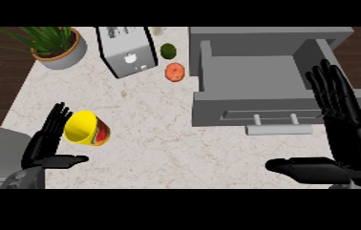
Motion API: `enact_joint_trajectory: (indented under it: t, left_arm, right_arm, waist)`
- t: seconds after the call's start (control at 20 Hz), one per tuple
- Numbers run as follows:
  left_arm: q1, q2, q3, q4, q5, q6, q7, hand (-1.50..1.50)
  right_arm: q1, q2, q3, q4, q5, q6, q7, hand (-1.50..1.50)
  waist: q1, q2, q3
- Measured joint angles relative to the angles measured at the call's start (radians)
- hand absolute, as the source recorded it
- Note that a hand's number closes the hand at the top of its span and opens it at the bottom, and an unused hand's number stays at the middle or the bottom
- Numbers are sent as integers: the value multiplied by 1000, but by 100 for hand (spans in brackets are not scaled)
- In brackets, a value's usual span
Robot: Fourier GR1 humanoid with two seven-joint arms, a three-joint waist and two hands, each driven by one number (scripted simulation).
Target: Pick up the cup, place it into the drawer and close the drawer
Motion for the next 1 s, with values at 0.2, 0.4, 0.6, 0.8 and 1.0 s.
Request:
enact_joint_trajectory:
  t: [0.2,0.4,0.6,0.8,1.0]
  left_arm:
    - [-21,7,-8,55,-17,11,-39,-150]
    - [-51,4,-14,97,-29,23,-63,-150]
    - [-64,9,-17,120,-34,23,-80,-150]
    - [-80,-17,-20,138,-37,35,-90,-150]
    - [-105,-22,-17,144,-28,14,-80,-150]
  right_arm:
    - [-3,8,8,-5,4,-3,4,-150]
    - [-3,4,9,-1,0,8,2,-150]
    - [-27,-3,-5,2,-15,11,23,-150]
    - [-40,-5,-8,3,-20,14,30,-150]
    - [-46,-6,-19,11,-31,17,28,-150]
  waist:
    - [-2,1,-1]
    - [-7,3,-1]
    - [-8,5,-2]
    - [-8,4,-2]
    - [-9,5,-2]
